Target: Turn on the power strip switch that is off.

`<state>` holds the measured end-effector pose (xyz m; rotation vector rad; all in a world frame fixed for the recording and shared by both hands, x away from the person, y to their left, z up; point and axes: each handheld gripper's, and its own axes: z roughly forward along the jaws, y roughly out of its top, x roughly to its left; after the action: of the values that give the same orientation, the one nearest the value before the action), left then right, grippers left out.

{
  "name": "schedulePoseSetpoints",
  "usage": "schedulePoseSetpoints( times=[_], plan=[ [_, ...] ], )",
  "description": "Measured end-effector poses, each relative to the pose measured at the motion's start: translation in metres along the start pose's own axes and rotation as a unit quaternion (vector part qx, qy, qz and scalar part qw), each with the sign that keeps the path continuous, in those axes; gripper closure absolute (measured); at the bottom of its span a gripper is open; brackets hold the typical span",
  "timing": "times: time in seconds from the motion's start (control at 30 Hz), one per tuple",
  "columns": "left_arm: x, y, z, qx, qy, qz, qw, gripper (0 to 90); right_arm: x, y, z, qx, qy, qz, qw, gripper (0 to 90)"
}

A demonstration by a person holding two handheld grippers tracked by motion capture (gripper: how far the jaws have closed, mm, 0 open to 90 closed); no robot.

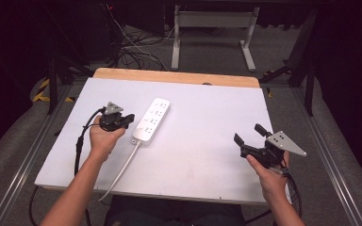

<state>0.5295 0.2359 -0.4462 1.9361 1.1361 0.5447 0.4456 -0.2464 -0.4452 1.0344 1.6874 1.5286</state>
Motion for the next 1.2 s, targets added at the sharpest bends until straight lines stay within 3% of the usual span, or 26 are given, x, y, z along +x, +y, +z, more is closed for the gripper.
schedulePoseSetpoints(
  times=[0.13,0.27,0.5,0.7,0.77,0.87,1.2],
  plan=[
    [-0.005,0.004,0.011,0.025,-0.008,0.009,0.9996,90.0,0.0,0.0,0.0,0.0,0.0,0.0,1.0,11.2],
    [-0.008,0.005,0.015,0.047,-0.027,0.005,0.9985,90.0,0.0,0.0,-0.001,0.0,-0.001,0.0,1.0,11.2],
    [-0.01,0.002,0.022,0.074,-0.031,0.014,0.9967,90.0,0.001,0.0,-0.001,0.0,0.0,0.0,1.0,11.4],
    [-0.009,0.001,0.023,0.073,-0.034,0.01,0.9967,90.0,0.0,0.0,-0.001,0.001,-0.002,-0.001,1.0,11.3],
    [-0.01,0.001,0.023,0.072,-0.031,0.019,0.9967,90.0,0.0,0.0,-0.001,0.001,-0.002,-0.001,1.0,11.3],
    [-0.008,-0.003,0.024,0.063,-0.037,-0.001,0.9973,90.0,0.0,0.0,-0.002,-0.001,-0.001,-0.002,1.0,11.3],
    [-0.01,-0.005,0.024,0.06,-0.019,0.006,0.998,90.0,0.001,0.001,-0.003,-0.005,-0.003,-0.001,1.0,11.5]
  ],
)
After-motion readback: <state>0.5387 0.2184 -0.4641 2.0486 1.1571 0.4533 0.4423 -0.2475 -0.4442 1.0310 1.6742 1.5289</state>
